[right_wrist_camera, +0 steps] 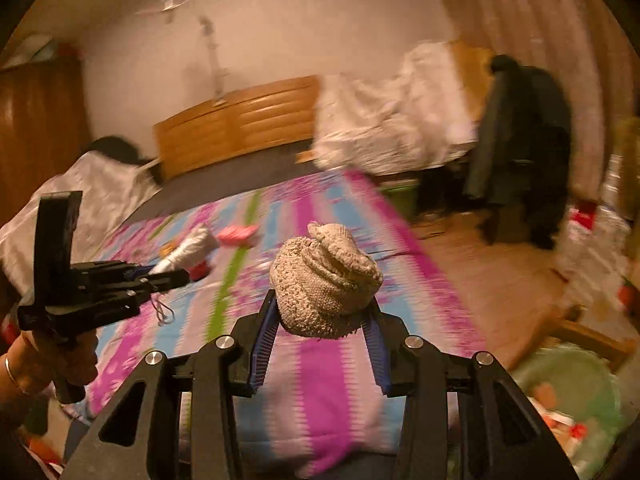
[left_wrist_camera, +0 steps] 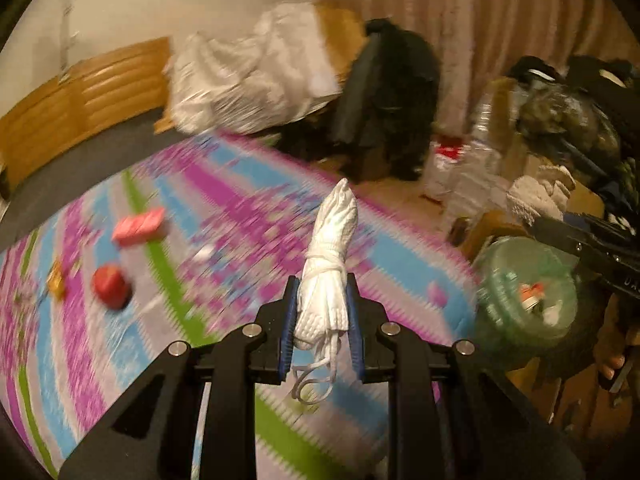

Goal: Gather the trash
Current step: 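Carry the white rope and beige knitted item over the wastebasket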

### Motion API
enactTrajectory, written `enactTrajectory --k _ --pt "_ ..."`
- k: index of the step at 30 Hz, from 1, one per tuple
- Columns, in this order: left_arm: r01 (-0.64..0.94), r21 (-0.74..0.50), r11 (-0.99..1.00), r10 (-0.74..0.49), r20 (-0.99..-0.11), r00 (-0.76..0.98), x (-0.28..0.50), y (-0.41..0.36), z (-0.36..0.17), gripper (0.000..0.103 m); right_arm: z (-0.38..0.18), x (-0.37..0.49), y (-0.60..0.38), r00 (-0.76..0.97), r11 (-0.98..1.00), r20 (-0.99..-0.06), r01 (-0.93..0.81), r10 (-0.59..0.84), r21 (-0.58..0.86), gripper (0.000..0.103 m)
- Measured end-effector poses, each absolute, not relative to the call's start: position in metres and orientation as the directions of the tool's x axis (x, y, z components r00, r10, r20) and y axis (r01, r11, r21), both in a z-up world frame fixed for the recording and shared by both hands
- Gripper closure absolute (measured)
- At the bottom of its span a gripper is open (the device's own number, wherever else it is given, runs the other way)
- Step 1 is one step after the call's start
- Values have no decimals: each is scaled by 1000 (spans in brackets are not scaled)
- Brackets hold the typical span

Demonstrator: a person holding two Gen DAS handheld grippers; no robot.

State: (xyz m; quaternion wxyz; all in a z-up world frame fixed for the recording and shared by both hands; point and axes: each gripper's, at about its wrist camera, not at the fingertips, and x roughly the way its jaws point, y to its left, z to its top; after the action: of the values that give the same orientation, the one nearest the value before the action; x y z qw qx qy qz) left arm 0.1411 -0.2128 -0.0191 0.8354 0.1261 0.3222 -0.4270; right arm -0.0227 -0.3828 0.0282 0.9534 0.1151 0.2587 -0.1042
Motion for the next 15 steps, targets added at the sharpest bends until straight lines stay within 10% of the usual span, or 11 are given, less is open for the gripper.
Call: enactTrajectory --k 15 --pt "970 -42 240 -742 -652 155 64 -450 8 82 52 -212 -558 590 665 -561 741 -581 89 60"
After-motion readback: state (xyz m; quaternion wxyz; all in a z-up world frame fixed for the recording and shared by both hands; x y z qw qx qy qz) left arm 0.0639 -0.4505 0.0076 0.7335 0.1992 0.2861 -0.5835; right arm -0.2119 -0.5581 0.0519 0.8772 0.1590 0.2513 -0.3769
